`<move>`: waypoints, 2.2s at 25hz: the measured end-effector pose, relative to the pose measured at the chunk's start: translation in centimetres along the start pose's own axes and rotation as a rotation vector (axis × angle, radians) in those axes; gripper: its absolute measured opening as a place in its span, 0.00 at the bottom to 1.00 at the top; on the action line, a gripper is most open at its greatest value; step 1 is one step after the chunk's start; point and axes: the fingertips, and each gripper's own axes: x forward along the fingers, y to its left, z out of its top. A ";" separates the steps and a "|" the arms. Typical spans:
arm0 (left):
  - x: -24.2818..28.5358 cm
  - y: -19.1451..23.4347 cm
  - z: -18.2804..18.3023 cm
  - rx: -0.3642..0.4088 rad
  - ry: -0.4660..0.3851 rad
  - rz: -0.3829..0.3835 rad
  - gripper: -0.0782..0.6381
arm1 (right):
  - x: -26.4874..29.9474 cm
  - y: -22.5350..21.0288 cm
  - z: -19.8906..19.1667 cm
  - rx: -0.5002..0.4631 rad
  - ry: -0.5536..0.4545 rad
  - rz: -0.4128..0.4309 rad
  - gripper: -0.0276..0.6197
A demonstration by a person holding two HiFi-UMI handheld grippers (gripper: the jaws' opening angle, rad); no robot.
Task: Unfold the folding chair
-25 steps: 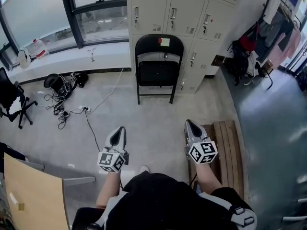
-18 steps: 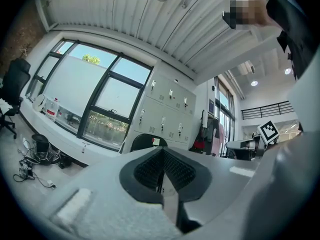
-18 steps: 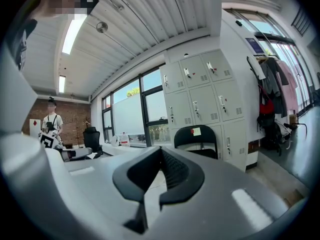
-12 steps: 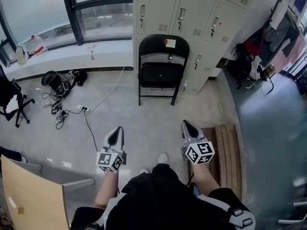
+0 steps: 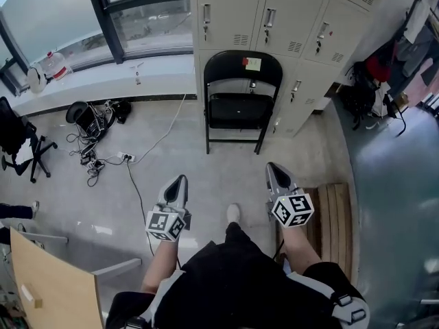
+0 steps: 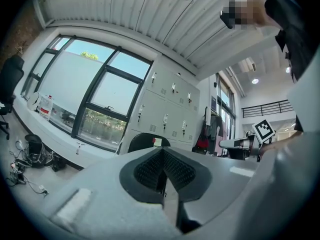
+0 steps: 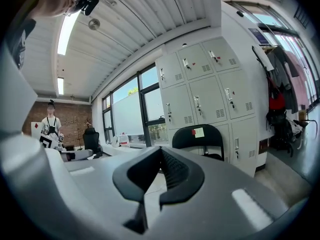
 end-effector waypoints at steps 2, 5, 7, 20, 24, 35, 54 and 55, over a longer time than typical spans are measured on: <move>2.0 0.1 0.6 0.014 0.000 -0.014 0.11 | 2.0 -1.6 0.5 0.015 -0.003 -0.006 0.05; 5.2 1.0 1.2 0.034 0.007 -0.024 0.11 | 5.0 -3.7 1.2 0.026 -0.012 -0.006 0.05; 7.3 1.9 1.5 0.036 0.005 -0.016 0.11 | 6.7 -5.0 1.7 0.030 -0.017 -0.005 0.05; 19.5 3.3 2.3 0.028 -0.015 -0.019 0.11 | 13.4 -13.8 4.5 0.010 -0.008 -0.024 0.05; 21.5 2.8 2.4 0.039 -0.015 -0.018 0.11 | 14.5 -15.8 4.4 0.032 -0.002 -0.019 0.05; 25.0 6.0 2.9 0.067 -0.001 -0.012 0.11 | 20.4 -16.2 3.6 0.028 0.042 0.013 0.05; 41.1 15.2 3.5 0.105 0.103 -0.239 0.11 | 33.7 -18.3 4.4 0.070 0.065 -0.140 0.05; 41.5 15.5 3.2 0.103 0.115 -0.245 0.11 | 34.4 -18.2 4.0 0.075 0.076 -0.142 0.05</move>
